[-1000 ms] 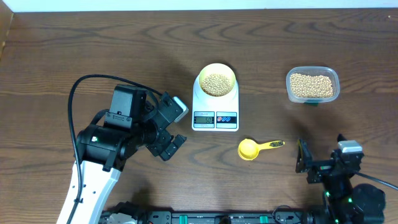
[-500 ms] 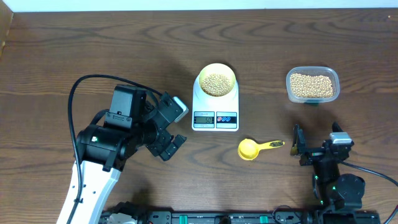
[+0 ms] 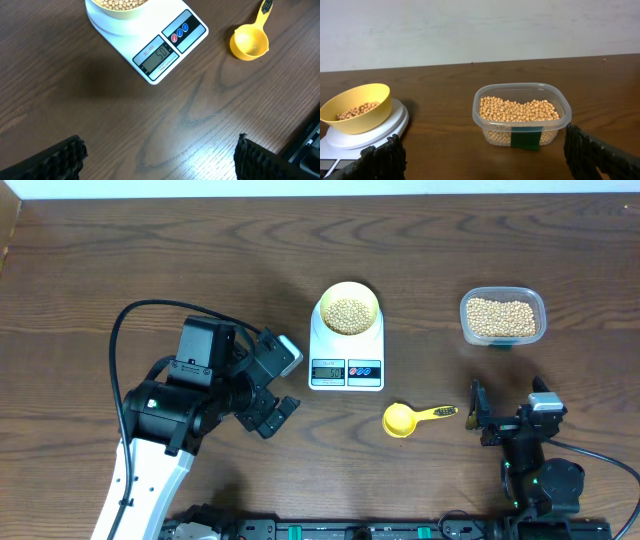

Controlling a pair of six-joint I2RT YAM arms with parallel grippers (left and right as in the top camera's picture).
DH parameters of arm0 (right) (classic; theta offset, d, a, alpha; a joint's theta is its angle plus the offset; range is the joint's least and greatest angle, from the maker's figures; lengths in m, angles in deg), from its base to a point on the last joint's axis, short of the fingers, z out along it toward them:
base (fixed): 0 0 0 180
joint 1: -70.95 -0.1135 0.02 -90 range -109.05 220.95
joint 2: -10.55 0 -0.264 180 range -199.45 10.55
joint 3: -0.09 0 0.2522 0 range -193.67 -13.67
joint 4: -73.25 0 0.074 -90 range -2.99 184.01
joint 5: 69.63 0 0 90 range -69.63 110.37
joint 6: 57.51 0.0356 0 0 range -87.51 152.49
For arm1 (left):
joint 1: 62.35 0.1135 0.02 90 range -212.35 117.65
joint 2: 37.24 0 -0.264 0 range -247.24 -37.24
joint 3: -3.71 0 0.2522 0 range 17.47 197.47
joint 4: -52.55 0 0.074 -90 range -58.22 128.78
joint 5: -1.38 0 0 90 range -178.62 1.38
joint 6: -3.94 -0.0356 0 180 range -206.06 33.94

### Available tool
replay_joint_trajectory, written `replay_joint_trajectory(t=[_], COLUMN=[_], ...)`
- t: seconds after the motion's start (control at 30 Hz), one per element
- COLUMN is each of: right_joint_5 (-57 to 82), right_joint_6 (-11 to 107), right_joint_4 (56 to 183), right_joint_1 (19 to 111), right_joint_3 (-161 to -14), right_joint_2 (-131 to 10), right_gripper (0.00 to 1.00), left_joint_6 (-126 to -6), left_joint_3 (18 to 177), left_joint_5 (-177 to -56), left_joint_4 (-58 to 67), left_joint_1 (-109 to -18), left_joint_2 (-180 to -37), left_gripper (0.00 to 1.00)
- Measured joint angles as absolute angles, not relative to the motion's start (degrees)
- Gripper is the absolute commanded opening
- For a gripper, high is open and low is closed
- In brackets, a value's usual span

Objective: Scoop item into bowl and weigh 50g on scale

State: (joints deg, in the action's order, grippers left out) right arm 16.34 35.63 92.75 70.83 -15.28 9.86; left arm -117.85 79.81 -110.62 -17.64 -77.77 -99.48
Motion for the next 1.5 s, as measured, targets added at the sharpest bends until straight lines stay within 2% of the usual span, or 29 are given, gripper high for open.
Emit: replay_joint_trajectory(t=[0.93,1.5], right_joint_5=[15.24,15.26], right_joint_6=[28.28,28.30], right_joint_4=[91.04,91.07], right_joint_1=[69.89,69.56], right_joint_3=[-14.28,-14.28], right_joint_2=[9.86,9.86], right_gripper=[0.99,0.99], left_joint_6=[-117.85,-117.85], left_joint_3=[79.81,79.81], left_joint_5=[-110.62,-110.62], left_joint_4=[-17.64,-17.62], left_joint_1=[-77.77,-77.77], left_joint_2=[-99.48,-99.48], left_gripper=[0.97,0.97])
